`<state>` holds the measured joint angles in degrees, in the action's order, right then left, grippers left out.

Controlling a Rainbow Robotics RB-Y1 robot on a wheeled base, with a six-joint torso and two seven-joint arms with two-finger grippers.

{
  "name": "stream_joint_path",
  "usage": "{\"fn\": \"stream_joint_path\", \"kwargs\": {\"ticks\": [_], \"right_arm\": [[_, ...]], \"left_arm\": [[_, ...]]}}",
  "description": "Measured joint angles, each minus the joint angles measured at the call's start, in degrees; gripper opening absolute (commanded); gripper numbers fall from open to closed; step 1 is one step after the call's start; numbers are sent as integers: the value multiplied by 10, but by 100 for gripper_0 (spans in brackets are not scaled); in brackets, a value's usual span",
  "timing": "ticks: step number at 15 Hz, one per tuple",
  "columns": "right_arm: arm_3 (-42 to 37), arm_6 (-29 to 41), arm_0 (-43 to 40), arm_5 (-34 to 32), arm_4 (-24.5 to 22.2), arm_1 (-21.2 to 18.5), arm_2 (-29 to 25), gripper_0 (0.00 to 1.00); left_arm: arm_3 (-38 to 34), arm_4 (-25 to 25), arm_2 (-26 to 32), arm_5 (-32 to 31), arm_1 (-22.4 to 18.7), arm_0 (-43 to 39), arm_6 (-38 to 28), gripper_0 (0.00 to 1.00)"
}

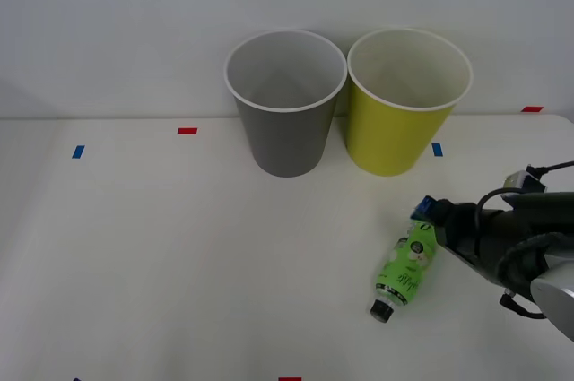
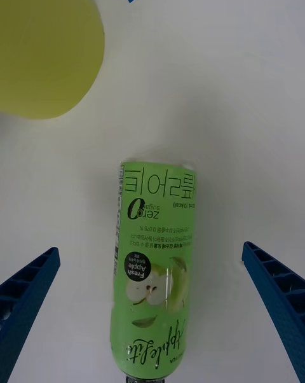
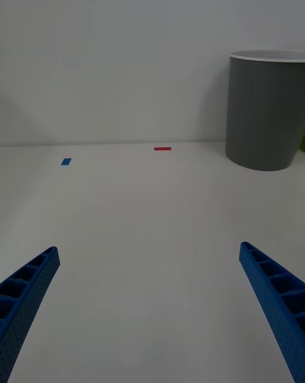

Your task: Put cans in the gray bin and PET bottles in the light green bin.

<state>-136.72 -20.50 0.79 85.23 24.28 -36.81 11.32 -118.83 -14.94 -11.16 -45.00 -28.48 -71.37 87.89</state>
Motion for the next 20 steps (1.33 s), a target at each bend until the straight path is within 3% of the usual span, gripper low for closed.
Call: {"fn": "stream_joint_path", "kwargs": {"ticks": [6, 10, 20], "right_arm": [[102, 21, 85, 0, 93, -54, 32, 100], [131, 64, 113, 0, 103, -63, 61, 100], [210, 60, 160, -30, 102, -65, 118, 100]], "left_arm": [[0, 0, 0, 0, 0, 0, 0, 97], [0, 0, 0, 0, 0, 0, 0, 98], [0, 0, 0, 0, 0, 0, 0, 98]]}}
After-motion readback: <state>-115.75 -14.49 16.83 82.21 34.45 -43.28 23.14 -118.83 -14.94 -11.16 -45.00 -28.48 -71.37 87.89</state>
